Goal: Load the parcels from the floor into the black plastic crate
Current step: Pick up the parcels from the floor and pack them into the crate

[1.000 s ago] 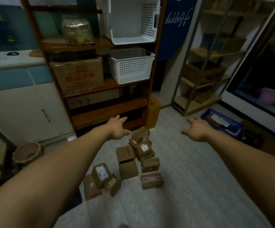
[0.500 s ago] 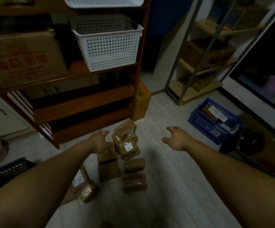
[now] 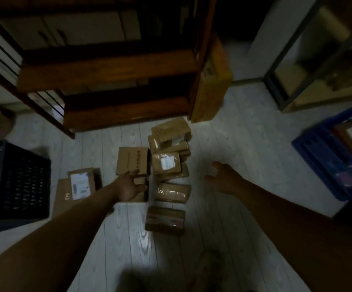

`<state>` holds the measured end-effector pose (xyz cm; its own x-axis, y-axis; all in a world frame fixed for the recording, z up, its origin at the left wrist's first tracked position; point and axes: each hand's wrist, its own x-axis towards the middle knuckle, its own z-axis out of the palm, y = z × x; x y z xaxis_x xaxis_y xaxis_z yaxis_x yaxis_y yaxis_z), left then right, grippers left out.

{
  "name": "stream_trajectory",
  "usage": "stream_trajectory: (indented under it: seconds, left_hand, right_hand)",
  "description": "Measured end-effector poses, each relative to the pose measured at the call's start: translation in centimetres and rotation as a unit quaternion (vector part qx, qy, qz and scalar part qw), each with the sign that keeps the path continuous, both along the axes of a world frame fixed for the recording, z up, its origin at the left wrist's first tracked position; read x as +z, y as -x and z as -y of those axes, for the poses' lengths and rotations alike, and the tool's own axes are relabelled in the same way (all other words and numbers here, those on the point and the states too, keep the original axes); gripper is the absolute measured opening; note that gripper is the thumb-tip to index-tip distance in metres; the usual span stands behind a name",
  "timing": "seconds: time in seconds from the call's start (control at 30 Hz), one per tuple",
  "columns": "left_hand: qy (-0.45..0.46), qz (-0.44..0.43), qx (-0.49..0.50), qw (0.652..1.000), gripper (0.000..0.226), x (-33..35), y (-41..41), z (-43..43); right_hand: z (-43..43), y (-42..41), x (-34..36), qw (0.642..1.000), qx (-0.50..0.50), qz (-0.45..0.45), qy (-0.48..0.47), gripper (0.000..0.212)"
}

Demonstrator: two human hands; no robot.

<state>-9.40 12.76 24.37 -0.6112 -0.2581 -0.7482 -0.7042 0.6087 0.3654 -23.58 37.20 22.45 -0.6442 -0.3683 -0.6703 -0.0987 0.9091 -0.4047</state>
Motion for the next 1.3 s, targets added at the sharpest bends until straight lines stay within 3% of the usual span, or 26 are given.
stream_trajectory:
  seconds: [0.17, 0.27, 0.37, 0.53, 0.6, 0.73, 0.87, 1.1, 1.3]
  left_hand:
    - [-0.075, -0.018, 0.082, 0.994, 0.046, -16.0, 1.4, -1.1]
    - [-0.136, -0.017, 0.148, 0.979, 0.065, -25.1, 1.7, -0.5]
    - [-0.121, -0.022, 0.192, 0.974, 0.072, -32.5, 1.9, -0.2]
    - [-0.132, -0.027, 0.235, 0.963, 0.06, -39.0, 2.2, -0.8]
    - [-0.161, -0.052, 0.284, 0.944, 0.049, -39.5, 2.1, -1.2]
    - [-0.206, -0.06, 0.349, 0.912, 0.04, -35.5, 0.4, -2.2]
    - [-0.255, -0.027, 0.383, 0.887, 0.045, -26.5, -2.3, -2.4]
    - [-0.249, -0.099, 0.416, 0.869, 0.017, -4.0, -4.6, -0.2]
    - [-0.268, -0.162, 0.429, 0.847, 0.027, 15.3, -6.7, 2.7]
  right_hand:
    - [0.6, -0.2, -16.4, 0.993, -0.07, 0.084, 0.032, 0.089]
    - [1.9, -1.1, -25.1, 0.981, -0.119, 0.136, 0.076, 0.096]
    - [3.1, -1.8, -31.9, 0.965, -0.179, 0.153, 0.118, 0.097]
    - [3.6, -1.2, -38.6, 0.909, -0.261, 0.299, 0.126, 0.062]
    - [3.7, -1.2, -39.4, 0.9, -0.283, 0.301, 0.141, 0.054]
    - [3.8, -3.0, -35.6, 0.909, -0.291, 0.272, 0.124, 0.045]
    - [4.2, -4.7, -26.4, 0.927, -0.287, 0.226, 0.085, 0.044]
    - [6.7, -6.6, -3.5, 0.936, -0.262, 0.182, 0.148, 0.041]
    - [9.6, -8.6, 16.7, 0.939, -0.249, 0.114, 0.208, 0.043]
